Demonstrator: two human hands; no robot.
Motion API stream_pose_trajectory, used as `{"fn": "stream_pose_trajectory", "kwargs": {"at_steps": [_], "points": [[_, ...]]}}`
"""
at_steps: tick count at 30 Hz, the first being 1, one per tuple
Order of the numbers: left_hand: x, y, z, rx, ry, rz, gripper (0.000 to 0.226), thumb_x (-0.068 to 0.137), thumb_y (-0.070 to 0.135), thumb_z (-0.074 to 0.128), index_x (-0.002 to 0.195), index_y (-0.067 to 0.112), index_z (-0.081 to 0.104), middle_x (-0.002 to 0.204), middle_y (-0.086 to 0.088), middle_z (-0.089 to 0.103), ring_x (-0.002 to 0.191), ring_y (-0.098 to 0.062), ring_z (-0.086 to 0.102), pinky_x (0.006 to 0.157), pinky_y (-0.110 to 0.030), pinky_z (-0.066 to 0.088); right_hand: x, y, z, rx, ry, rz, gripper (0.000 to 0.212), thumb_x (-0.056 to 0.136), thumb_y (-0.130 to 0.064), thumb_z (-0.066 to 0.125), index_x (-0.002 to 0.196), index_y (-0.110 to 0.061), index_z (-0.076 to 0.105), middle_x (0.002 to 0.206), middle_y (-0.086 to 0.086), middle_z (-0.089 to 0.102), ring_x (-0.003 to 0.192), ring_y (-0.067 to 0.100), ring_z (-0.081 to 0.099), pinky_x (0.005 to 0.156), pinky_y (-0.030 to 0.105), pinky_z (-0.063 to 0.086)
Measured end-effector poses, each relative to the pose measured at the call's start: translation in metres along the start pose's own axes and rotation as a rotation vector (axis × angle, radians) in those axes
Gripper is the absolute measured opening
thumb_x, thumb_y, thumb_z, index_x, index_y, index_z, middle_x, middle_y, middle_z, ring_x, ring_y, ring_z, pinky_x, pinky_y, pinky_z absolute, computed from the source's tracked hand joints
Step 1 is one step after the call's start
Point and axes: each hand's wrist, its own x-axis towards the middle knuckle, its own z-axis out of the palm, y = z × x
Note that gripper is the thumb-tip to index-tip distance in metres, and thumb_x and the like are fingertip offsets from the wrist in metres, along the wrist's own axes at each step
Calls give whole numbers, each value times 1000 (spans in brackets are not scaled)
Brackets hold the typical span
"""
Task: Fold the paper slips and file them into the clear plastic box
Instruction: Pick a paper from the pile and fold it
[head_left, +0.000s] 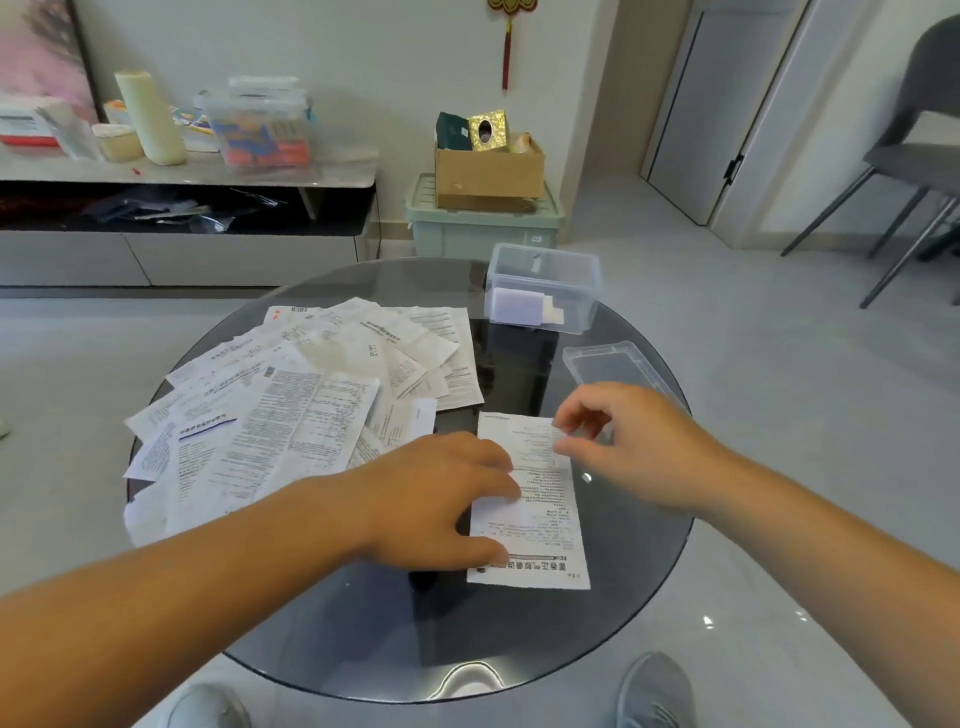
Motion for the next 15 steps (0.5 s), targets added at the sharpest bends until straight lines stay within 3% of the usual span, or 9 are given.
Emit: {"fn": "stream_pose_trajectory", "kwargs": {"at_steps": [2, 5, 9, 13, 15], "points": [[2, 1, 1, -31, 2, -10, 70, 86, 66, 61, 144, 31, 46, 150, 10, 40, 136, -10, 32, 114, -28, 32, -17, 1, 4, -16, -146, -48, 14, 89, -44, 70, 100, -37, 65, 112, -26, 61, 99, -5, 56, 82, 17, 49], [2, -2, 2, -118, -13, -55, 80, 78, 69, 69, 143, 32, 41, 148, 15, 38, 133, -5, 32, 112, -27, 35, -36, 11, 15, -144, -263, -140, 36, 82, -58, 72, 111, -38, 63, 129, -31, 49, 120, -9, 40, 99, 12, 39], [2, -3, 4, -162, -29, -75, 83, 70, 72, 73, 137, 34, 41, 143, 19, 36, 130, -4, 30, 112, -28, 35, -48, 25, 26, -140, -276, -164, 53, 73, -66, 75, 117, -41, 57, 140, -35, 33, 123, -24, 18, 99, 5, 30], [4, -1, 5, -189, -8, -91, 80, 66, 73, 76, 130, 36, 44, 138, 19, 37, 127, -4, 31, 111, -28, 36, -46, 23, 30, -91, -238, -166, 50, 72, -64, 77, 112, -43, 56, 139, -32, 36, 131, -9, 24, 110, 23, 37], [5, 0, 7, -201, 12, -101, 72, 68, 69, 77, 124, 37, 47, 136, 19, 38, 125, -4, 31, 110, -27, 35, -45, 23, 31, -76, -230, -167, 46, 75, -61, 77, 110, -42, 55, 135, -32, 38, 129, -5, 26, 108, 24, 40]]}}
